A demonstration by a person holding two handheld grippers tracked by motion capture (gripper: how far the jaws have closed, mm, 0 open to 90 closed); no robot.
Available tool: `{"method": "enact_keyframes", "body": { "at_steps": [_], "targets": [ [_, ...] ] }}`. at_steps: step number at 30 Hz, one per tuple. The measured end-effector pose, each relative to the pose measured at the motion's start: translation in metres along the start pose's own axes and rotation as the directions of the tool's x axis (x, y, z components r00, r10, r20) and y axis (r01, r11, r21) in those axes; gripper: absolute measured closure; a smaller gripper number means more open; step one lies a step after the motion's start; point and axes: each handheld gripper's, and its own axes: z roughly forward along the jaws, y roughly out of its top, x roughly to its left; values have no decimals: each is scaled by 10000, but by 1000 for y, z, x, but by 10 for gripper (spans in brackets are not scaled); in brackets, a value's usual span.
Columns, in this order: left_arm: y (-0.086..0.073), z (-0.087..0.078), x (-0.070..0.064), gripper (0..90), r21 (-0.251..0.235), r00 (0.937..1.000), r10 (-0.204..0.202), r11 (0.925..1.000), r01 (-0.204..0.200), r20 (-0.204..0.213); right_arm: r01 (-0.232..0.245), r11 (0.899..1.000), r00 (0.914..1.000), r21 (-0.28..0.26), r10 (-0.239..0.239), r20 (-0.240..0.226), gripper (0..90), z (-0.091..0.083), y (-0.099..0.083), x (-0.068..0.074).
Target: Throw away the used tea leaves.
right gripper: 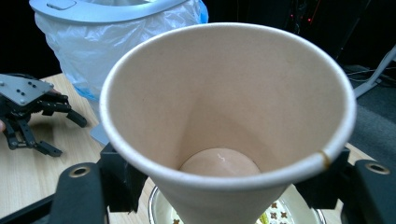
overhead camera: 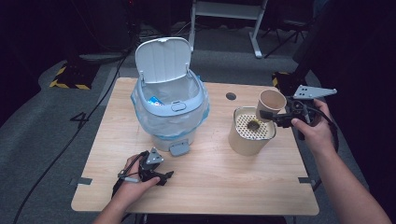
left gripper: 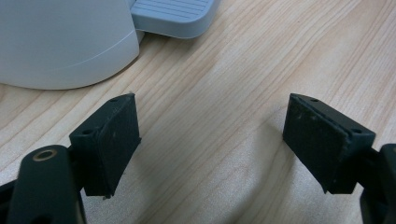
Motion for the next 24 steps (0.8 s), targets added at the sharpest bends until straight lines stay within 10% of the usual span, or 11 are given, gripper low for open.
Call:
{"method": "enact_keyframes", "body": {
  "at_steps": [24],
  "targets": [
    [0, 0, 0, 181, 22, 10000, -4, 10000, 4, -35, 795, 9965, 9960, -258, -804, -383, 290, 14, 38, 11]
  ]
}}
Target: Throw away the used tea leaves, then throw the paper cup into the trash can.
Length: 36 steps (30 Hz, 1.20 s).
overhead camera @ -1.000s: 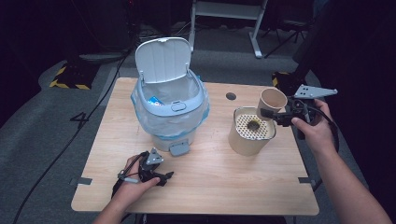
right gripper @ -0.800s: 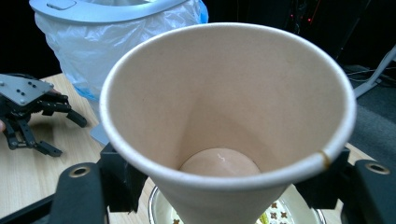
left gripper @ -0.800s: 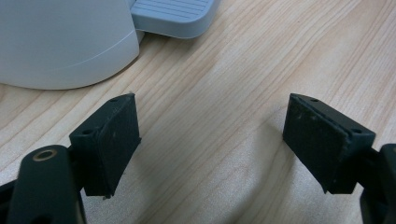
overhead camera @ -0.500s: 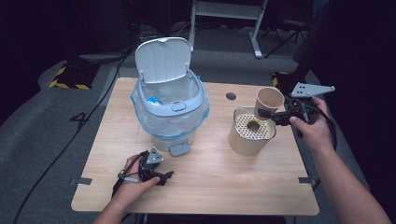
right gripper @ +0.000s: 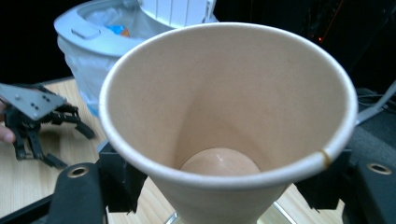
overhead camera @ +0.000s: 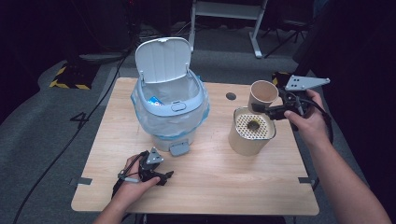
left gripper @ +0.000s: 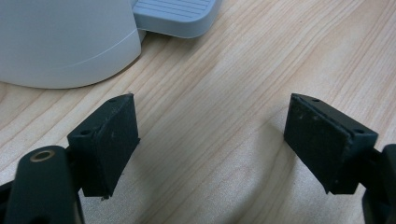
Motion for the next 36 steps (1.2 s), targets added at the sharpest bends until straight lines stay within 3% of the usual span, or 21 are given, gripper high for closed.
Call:
{"method": "enact_keyframes", "body": {
  "at_steps": [14, 20, 30, 36],
  "targets": [
    [1, 2, 0, 146, 78, 10000, -13, 10000, 13, -48, 742, 9967, 9947, -319, -762, -692, 284, 31, 45, 7],
    [3, 4, 1, 86, 179, 9999, -108, 9998, 111, -122, 557, 9951, 9939, -821, -630, -900, 283, 43, 62, 8],
    [4, 5, 2, 57, 285, 9998, -114, 9995, 118, -140, 279, 9937, 9904, -1083, -422, -1317, 281, 66, 88, 9],
    [4, 5, 2, 51, 272, 9999, -94, 9996, 97, -118, 447, 9912, 9880, -1243, -623, -1411, 281, 80, 100, 15]
  ]
}}
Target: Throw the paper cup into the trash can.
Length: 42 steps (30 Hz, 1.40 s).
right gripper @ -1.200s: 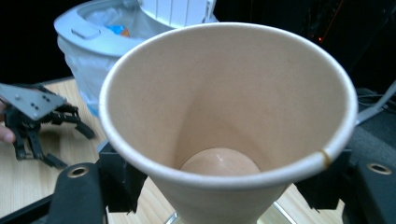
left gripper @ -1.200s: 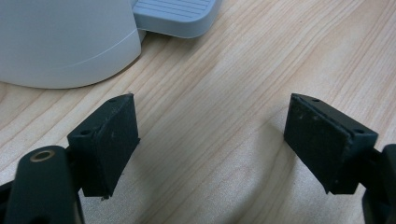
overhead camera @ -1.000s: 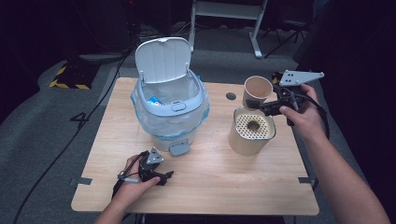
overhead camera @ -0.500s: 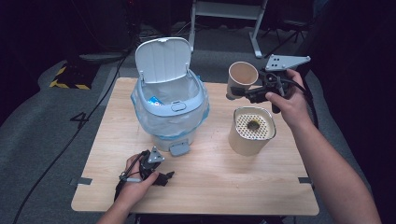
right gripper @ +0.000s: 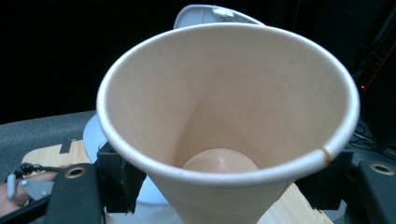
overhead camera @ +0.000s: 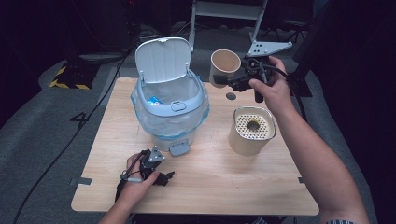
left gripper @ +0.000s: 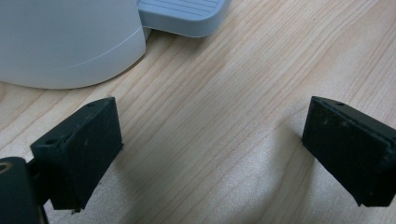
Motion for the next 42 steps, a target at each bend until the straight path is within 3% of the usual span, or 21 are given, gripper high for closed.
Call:
{"method": "enact_keyframes", "body": {
  "at_steps": [8, 13, 15, 16, 23, 25, 26, 28, 32, 42],
  "targets": [
    [1, 1, 0, 32, 95, 10000, 54, 9999, -54, -20, 25, 9991, 9996, -435, -38, -282, 278, 26, 14, 6],
    [1, 1, 0, 31, 111, 10000, 54, 9999, -54, -4, 18, 9996, 9993, -290, -29, -372, 277, 42, 18, 10],
    [1, 1, 1, 28, 122, 10000, 64, 9999, -64, -1, -14, 9999, 9990, -124, 8, -448, 278, 51, 20, 12],
    [2, 2, 0, 24, 113, 10000, 23, 9999, -23, 57, -287, 9990, 9977, 342, 308, -612, 279, 61, 20, 15],
    [4, 4, 0, 1, 197, 9998, 53, 9998, -56, 168, -204, 9947, 9988, 1004, 248, -432, 276, 91, 19, 19],
    [4, 4, 0, 1, 179, 9999, 32, 9998, -35, 167, -215, 9941, 9990, 1066, 255, -369, 276, 94, 18, 19],
    [4, 4, 0, 1, 168, 9999, 30, 9999, -33, 156, -236, 9895, 9991, 1427, 283, -312, 276, 99, 17, 18],
    [4, 5, 0, 1, 158, 9999, 33, 9999, -35, 154, -315, 9865, 9988, 1607, 370, -313, 276, 102, 17, 18],
    [4, 5, 0, 1, 179, 9999, 50, 9998, -53, 123, -546, 9841, 9948, 1691, 682, -756, 274, 111, 12, 14],
    [4, 5, 0, 1, 177, 9999, 51, 9998, -53, 130, -510, 9703, 9940, 2363, 722, -817, 264, 128, 0, 10]
  ]
}}
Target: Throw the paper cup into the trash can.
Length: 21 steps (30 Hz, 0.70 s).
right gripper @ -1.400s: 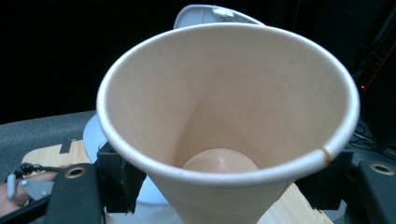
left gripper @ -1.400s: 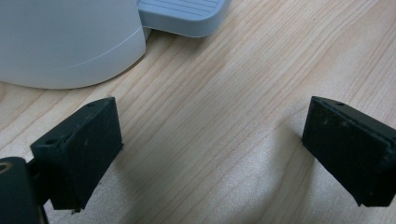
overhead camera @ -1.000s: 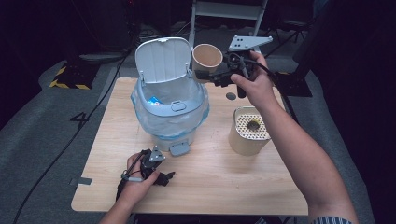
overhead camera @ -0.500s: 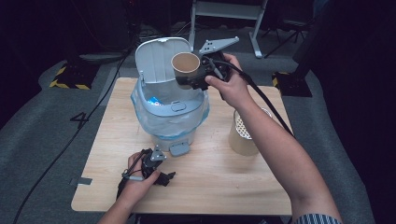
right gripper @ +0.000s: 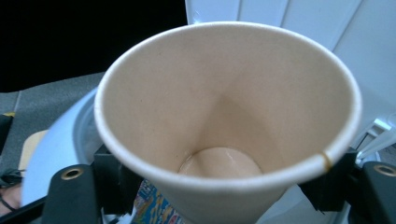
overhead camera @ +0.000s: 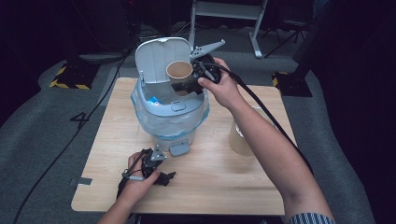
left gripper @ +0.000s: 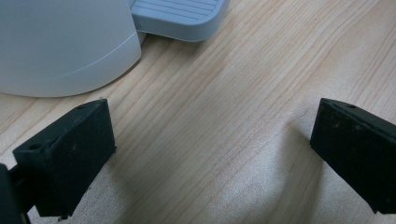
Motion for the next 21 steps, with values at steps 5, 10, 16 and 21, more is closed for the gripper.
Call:
{"method": "enact_keyframes", "body": {
  "at_steps": [5, 10, 16, 21],
  "targets": [
    [0, 0, 0, 1, 1, 10000, 9, 10000, -9, -19, 15, 9998, 10000, 190, -15, -7, 227, 6, -3, -2],
    [0, 0, 0, 1, -4, 10000, 7, 10000, -7, -21, 727, 9969, 9971, 297, -733, 190, 162, 10, -5, 1],
    [0, 0, 0, 1, 0, 10000, 9, 10000, -9, -18, 966, 9949, 9935, -283, -946, 626, 160, 8, -3, 5],
    [0, 0, 0, 1, 1, 10000, -4, 10000, 4, -5, 919, 9945, 9943, -493, -890, 591, 155, 9, -3, 6]
  ]
}}
